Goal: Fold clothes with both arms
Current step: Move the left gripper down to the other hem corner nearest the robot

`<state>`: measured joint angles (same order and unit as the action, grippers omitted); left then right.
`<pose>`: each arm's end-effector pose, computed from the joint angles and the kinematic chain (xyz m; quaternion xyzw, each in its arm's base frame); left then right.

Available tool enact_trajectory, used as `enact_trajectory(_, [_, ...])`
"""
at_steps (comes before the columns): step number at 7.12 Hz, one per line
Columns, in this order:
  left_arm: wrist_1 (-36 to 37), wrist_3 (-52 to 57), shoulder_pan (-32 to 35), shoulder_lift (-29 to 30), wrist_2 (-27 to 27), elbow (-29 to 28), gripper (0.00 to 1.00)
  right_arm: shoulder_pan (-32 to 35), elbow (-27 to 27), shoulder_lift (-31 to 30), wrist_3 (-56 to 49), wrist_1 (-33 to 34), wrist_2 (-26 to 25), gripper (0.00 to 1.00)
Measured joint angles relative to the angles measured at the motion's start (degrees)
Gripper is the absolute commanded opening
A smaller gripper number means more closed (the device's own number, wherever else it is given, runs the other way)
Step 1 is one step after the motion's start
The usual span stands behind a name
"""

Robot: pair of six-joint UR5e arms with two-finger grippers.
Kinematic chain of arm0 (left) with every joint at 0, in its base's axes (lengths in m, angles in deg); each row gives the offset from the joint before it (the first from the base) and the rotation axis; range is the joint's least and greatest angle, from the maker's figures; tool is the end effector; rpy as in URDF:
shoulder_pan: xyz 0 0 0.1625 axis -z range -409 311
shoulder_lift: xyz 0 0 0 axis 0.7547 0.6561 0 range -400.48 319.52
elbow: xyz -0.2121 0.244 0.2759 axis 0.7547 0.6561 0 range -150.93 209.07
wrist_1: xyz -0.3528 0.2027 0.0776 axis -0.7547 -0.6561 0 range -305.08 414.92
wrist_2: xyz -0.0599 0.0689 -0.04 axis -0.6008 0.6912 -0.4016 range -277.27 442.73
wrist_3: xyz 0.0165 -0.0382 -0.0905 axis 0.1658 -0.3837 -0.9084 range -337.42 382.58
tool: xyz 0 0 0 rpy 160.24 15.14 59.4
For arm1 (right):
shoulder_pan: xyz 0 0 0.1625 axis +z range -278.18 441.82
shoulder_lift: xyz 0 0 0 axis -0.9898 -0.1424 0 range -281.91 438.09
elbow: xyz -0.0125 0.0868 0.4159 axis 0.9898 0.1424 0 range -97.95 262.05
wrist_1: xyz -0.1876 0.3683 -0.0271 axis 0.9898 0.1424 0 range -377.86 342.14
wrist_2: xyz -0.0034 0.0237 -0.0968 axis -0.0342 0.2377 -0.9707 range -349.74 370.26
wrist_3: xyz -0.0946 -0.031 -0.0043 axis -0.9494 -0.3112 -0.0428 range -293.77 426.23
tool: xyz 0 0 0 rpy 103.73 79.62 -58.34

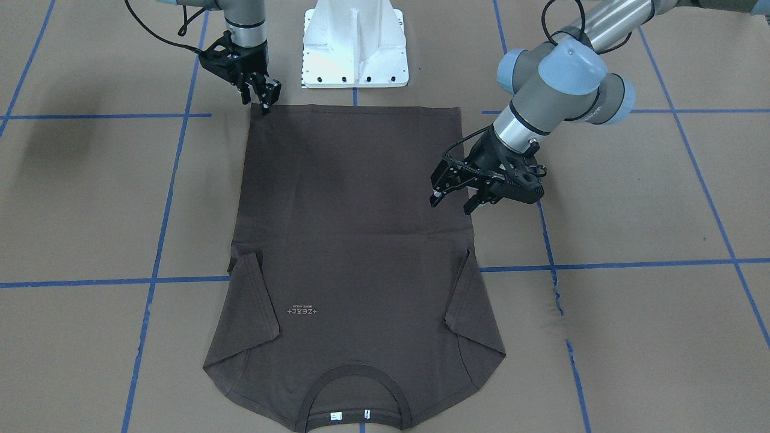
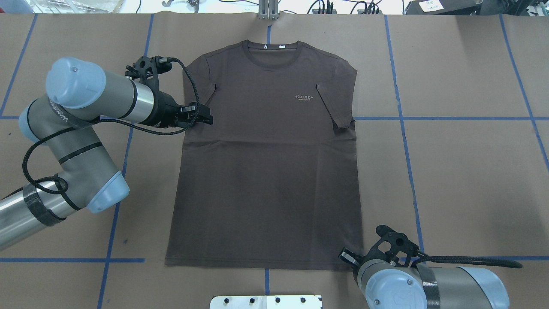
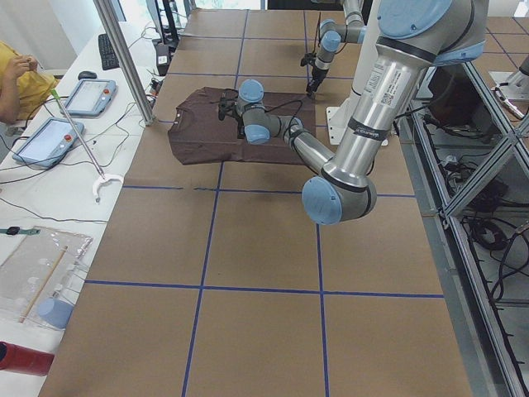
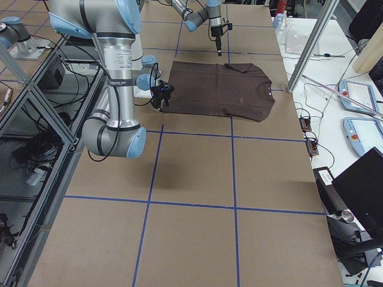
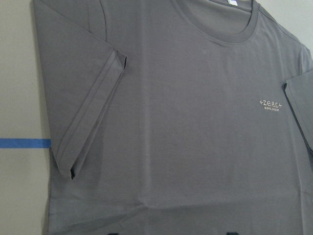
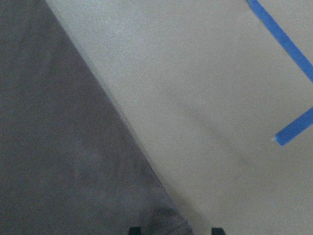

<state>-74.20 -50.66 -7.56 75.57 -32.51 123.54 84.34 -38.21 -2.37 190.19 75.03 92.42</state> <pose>0.4224 -0.4940 0.2831 0.1142 0.5741 -0.0493 0.8093 -0.5038 -0.1692 0.3496 -0.0232 -0.3216 0.3168 0.8920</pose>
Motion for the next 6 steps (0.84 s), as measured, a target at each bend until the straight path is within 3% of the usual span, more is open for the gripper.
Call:
enact_trajectory(1, [0.0,-0.03,0.01,-0.01,0.01,0.0,0.79,-0.11,0.0,-0.14,-0.02,0.01,0.18,0.0])
enact_trajectory(4, [0.0,-0.06,0.04,-0.1,-0.07,0.19,0.79,-0.49,-0.34,-0.98,-0.02,0.01,0.88,0.0])
enact_trajectory(6, [0.0,-2.66,-0.5,-3.37,0.15,4.02,0.75,0.16,-2.94,-1.3,-0.02,0.01,1.53,0.0])
